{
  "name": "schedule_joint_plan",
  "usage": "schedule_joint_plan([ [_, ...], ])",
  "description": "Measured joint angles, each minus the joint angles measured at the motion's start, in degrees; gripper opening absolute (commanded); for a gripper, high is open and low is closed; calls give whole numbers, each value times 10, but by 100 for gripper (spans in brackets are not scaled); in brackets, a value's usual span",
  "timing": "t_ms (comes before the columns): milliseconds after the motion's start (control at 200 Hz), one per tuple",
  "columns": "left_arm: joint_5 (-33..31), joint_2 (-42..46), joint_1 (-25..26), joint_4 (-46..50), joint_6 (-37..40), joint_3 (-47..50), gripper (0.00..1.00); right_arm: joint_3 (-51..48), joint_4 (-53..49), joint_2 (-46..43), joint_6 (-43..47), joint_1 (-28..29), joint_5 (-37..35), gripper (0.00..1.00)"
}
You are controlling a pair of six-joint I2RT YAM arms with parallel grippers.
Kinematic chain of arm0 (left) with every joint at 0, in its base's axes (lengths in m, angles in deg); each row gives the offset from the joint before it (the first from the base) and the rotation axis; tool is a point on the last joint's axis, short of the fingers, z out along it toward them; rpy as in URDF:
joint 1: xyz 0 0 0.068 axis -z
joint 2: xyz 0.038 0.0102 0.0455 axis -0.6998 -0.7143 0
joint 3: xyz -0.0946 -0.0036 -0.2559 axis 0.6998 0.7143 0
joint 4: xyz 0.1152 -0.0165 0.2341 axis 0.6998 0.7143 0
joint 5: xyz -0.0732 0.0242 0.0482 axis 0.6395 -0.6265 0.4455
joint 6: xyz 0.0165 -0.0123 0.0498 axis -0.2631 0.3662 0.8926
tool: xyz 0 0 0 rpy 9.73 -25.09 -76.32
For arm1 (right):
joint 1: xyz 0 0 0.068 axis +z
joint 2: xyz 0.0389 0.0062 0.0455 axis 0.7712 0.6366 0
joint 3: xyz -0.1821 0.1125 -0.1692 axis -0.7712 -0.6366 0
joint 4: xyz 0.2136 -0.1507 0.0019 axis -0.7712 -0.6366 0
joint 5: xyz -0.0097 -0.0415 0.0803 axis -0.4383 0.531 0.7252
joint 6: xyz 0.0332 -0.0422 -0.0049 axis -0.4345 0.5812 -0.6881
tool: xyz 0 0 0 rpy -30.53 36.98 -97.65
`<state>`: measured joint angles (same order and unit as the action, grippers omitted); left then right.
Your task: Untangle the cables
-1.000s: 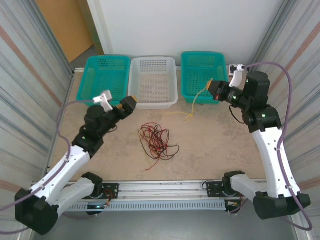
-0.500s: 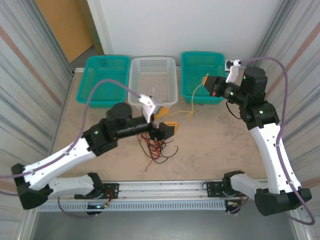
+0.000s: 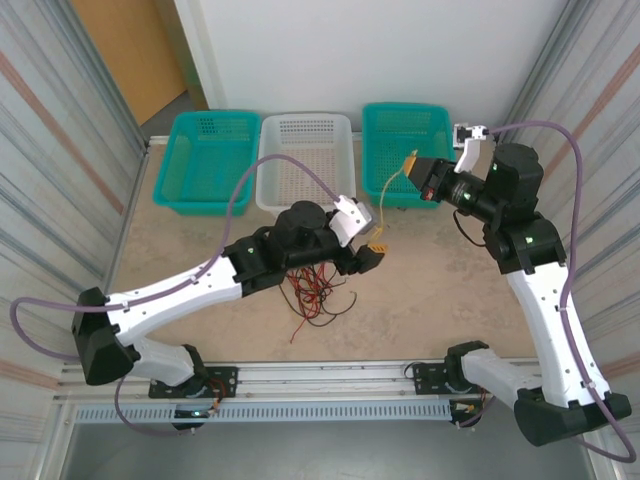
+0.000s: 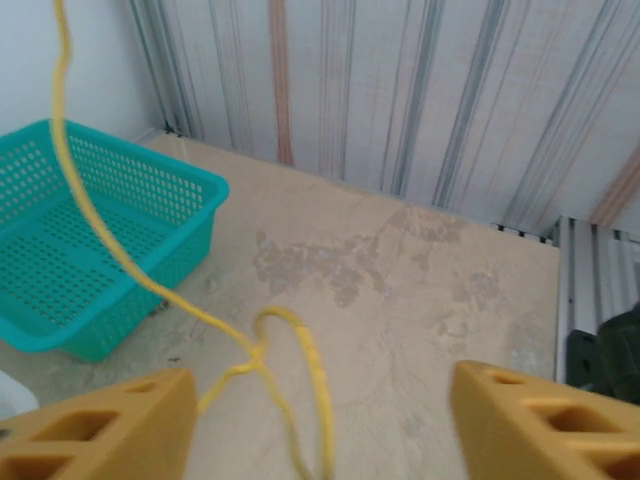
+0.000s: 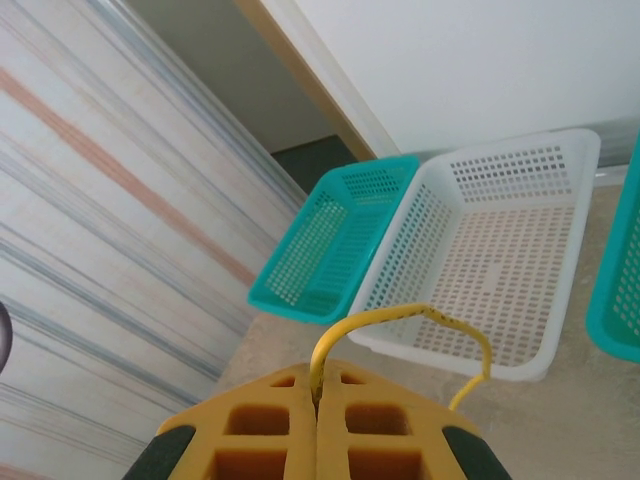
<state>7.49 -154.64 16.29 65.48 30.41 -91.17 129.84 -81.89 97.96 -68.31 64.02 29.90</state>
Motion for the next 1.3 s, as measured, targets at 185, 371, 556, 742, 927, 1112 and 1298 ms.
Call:
schedule_joint_plan([
  [185,-48,-20,2,-22,22,-1,14,-12,2,-2,-5,1,0,0],
  [371,-77,-30,2,-35,32,3,0,-12,6,-2,-13,3,0,0],
  [556,-140,-22,-7,-83,32,53,0,-12,13,-3,-32,2,1,8],
  [742,-177,41,-118,-76,-11,135,0,-20,20,-22,-65,-43,32,27],
  [927,-237,132,-237,-30,-51,142,0,-42,35,-52,-84,-100,59,39],
  [1112,-254,141,-329,39,-86,45,0,-54,30,-54,-90,-84,60,48],
  [1298,-187,60,-472,70,-145,-63,0,-81,15,-54,-71,22,5,86],
])
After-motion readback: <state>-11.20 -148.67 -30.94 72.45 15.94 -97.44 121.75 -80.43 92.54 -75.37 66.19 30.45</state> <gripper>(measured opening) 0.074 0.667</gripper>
